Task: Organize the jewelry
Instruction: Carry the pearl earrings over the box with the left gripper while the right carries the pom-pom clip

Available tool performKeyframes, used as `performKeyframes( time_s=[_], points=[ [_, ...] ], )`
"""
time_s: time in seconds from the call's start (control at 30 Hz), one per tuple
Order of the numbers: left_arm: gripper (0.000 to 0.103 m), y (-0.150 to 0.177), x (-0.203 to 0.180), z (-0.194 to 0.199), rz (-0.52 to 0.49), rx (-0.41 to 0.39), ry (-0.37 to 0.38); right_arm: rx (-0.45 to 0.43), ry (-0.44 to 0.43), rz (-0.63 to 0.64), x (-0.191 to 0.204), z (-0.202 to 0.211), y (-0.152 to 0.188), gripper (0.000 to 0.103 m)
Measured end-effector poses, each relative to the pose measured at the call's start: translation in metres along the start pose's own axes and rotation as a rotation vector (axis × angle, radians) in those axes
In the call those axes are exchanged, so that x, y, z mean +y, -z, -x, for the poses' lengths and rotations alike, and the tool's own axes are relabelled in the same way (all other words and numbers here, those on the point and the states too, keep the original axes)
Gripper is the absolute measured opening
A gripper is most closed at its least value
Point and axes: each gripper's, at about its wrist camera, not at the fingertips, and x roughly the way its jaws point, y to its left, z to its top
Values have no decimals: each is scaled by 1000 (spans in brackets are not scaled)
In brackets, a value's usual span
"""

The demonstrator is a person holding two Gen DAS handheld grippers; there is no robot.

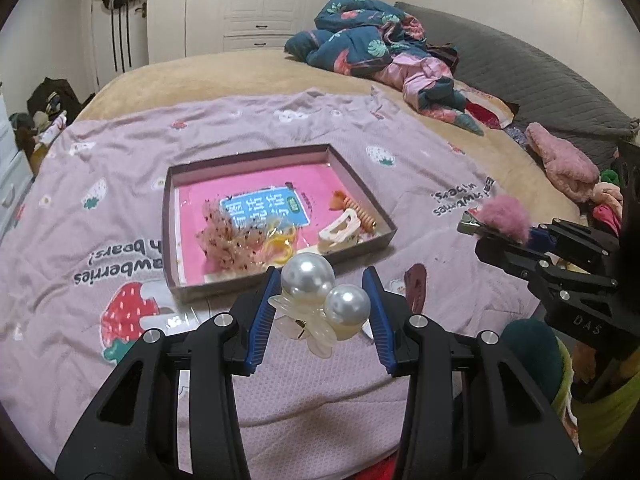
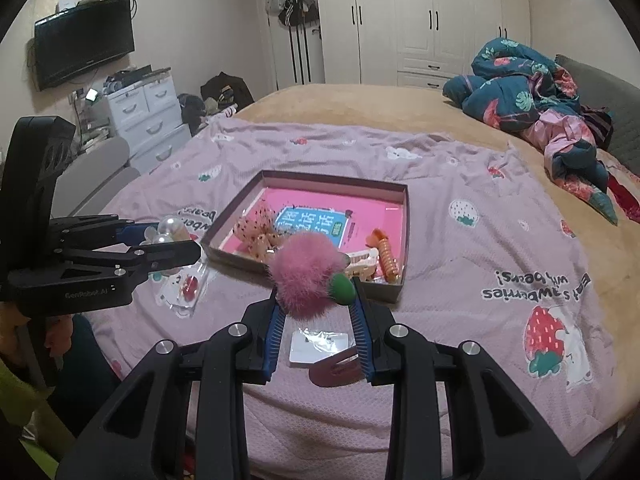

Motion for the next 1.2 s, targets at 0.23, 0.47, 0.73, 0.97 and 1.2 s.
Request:
performKeyframes(
  time_s=[0.23, 0.47, 0.73, 0.97, 1.2],
  points=[
    [34, -8, 8, 10, 22, -32, -22, -20, -7, 21, 4, 8, -9, 30],
    [34, -8, 29, 25, 67, -59, -57, -35, -29, 52, 14, 3, -25, 30],
    [34, -10, 61, 37, 126, -82, -110, -46, -73, 109, 34, -10, -52, 30],
    [34, -20, 83, 36, 147, -88, -149, -42, -98, 130, 42, -32, -75, 30],
    [34, -46, 95, 22, 121, -92, -176, -41, -54, 117, 29, -58, -94, 30]
  ],
)
